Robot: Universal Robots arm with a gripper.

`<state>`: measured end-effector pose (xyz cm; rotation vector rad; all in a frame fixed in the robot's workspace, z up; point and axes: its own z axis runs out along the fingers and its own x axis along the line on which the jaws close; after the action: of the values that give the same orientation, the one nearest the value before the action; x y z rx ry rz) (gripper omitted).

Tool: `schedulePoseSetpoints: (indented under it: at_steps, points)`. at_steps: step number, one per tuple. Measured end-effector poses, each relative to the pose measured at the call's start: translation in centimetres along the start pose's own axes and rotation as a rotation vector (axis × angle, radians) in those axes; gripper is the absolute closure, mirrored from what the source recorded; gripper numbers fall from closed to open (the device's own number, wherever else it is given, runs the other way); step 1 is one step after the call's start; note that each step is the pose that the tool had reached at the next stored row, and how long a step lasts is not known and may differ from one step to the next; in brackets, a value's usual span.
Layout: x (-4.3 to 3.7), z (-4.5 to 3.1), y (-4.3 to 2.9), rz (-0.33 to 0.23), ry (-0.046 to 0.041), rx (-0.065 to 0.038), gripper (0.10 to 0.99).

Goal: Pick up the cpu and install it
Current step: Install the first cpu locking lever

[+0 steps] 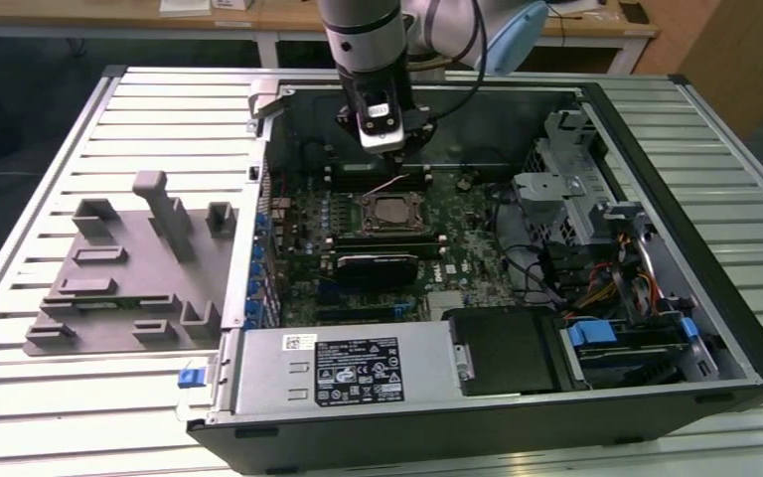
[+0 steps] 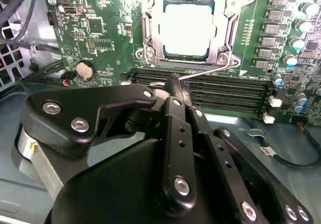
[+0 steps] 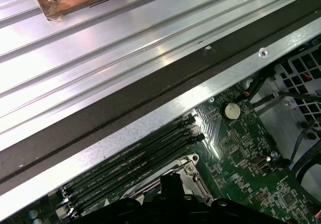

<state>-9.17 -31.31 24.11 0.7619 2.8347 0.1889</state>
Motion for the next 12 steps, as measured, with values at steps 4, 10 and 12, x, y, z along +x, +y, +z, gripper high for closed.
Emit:
schedulePoseSetpoints:
  at_steps: [4,10,12]
  points:
    - [0.04,0.21,-0.04,-0.005,0.0009,-0.001,0.976]
    - [0.08,0.39,-0.05,-0.03,0.0051,-0.005,0.976]
    - [0.11,0.55,-0.07,-0.042,0.0073,-0.007,0.976]
